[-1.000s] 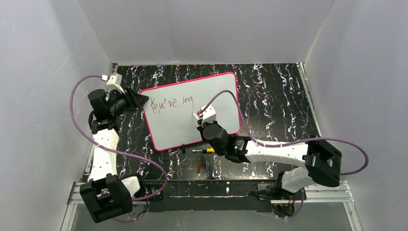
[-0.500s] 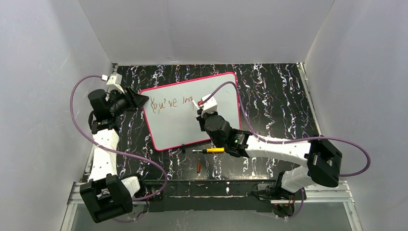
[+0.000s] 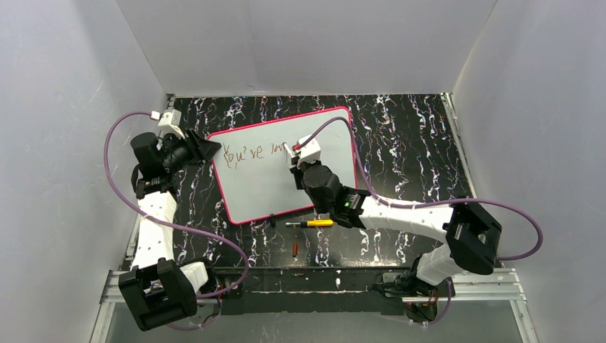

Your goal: Write a sentence on the whiteboard

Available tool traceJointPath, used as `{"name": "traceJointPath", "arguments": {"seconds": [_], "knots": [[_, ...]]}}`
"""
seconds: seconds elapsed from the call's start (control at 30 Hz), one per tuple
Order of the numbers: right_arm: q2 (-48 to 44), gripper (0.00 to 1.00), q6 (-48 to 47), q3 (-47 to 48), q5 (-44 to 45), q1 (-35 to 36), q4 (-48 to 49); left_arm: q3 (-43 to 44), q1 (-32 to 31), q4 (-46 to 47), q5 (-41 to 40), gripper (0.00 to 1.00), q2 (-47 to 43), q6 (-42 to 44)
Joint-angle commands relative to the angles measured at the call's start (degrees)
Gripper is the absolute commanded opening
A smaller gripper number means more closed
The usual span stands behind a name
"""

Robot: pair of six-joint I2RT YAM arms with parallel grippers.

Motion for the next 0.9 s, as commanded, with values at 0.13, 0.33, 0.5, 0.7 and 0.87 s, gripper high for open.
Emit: {"name": "traceJointPath", "arguments": {"seconds": [0.13,0.33,0.5,0.7,0.87], "knots": [[0.3,0.01,-0.4,2.5,2.1,-0.3,2.4,0.2,-0.3,0.3,2.3,0.36,-1.4,0.0],[-1.4,0.01,0.8,0.7,3.9,-0.3,0.9,0.3,-0.3,0.3,2.3,0.36,-1.4,0.0],[-2.4,0.01,1.9,-0.8,4.5,-0.3,-0.3,0.3,-0.3,0.3,2.3,0.36,-1.5,0.0],[-3.2,0.01,3.0,-2.2,3.6,-0.3,-1.4,0.2,-0.3,0.3,2.2,0.36,-1.6,0.0],[-2.7,0.01,2.9,-2.5,-0.2,-0.1,-1.6,0.2,-0.3,0.3,2.2,0.36,-1.6,0.0]]}}
